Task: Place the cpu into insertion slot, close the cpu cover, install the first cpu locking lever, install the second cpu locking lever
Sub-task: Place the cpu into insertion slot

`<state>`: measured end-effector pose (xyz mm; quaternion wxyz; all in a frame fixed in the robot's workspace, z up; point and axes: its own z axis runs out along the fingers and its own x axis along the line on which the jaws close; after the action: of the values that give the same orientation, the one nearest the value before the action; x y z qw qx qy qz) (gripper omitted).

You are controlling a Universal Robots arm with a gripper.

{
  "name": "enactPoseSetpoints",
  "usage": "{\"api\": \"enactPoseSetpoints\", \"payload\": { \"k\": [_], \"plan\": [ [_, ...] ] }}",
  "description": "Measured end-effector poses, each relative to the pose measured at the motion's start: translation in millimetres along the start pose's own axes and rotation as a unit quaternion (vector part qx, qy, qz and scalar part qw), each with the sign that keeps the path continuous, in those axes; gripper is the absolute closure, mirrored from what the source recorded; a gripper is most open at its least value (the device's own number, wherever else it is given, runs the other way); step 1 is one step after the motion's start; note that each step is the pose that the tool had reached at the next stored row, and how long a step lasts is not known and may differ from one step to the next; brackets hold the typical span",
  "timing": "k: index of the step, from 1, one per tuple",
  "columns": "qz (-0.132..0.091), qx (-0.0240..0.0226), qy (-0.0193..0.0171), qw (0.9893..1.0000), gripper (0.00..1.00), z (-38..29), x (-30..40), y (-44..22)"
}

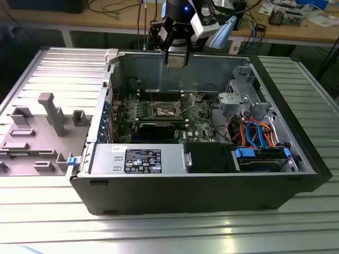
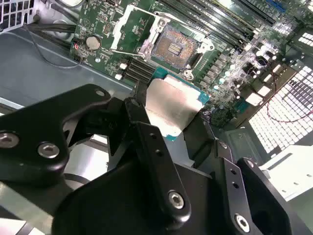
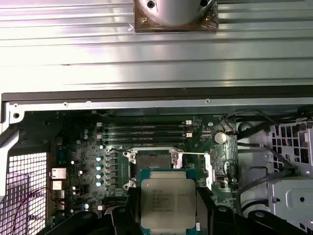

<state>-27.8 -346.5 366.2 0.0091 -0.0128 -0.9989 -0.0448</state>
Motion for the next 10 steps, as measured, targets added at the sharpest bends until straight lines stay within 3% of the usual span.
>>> {"api": "enactPoseSetpoints", "payload": {
  "k": [6, 10],
  "plan": [
    [0.005, -0.0001, -0.0004, 1.0, 0.46, 0.1, 0.0, 0.0],
    [0.033, -0.0006, -0.003, 0.9994, 0.46, 0.2, 0.0, 0.0]
  ]
}}
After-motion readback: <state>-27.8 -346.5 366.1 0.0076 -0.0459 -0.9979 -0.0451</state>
